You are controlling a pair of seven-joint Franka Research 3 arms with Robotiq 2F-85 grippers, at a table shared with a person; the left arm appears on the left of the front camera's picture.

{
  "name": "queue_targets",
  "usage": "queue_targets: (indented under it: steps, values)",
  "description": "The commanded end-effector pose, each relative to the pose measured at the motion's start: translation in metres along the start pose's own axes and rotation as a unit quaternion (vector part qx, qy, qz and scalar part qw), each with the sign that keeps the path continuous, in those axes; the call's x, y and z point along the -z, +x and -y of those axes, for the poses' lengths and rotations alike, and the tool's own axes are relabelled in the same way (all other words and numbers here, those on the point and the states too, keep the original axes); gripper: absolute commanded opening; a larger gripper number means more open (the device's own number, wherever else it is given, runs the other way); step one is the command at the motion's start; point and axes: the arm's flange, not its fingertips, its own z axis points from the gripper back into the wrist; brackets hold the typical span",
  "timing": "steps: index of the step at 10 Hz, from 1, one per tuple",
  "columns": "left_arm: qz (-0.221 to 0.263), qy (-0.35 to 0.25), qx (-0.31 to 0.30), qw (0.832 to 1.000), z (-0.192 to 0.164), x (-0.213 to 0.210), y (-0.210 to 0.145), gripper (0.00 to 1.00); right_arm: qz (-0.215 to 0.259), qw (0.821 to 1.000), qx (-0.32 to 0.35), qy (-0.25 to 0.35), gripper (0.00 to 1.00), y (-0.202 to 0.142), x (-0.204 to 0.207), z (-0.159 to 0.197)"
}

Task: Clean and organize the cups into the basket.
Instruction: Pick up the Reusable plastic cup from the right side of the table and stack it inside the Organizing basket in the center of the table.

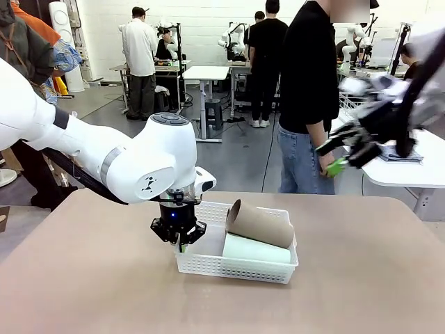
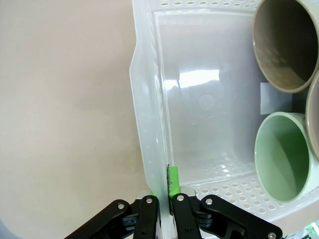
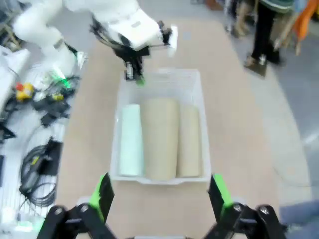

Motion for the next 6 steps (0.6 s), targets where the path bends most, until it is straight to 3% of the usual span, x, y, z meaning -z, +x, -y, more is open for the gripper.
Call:
queue_targets:
  steps: [1,4,5,6]
  values:
    - [0.004,0.001,0.002,1.0,0.0,-0.002,-0.001,0.0,0.076,0.995,0.008,0.067,1.0,-0.069,-0.015,0.003]
    - [0.004,0.001,0.002,1.0,0.0,-0.002,-0.001,0.0,0.102,0.99,0.051,0.081,1.0,-0.123,-0.014,0.009]
    - [0.004,0.001,0.002,1.0,0.0,-0.002,-0.001,0.0,0.11,0.99,0.068,0.057,1.0,-0.13,-0.01,0.013]
    - [0.004,0.001,0.002,1.0,0.0,-0.002,-0.001,0.0,0.105,0.991,0.039,0.073,1.0,-0.127,-0.023,-0.004]
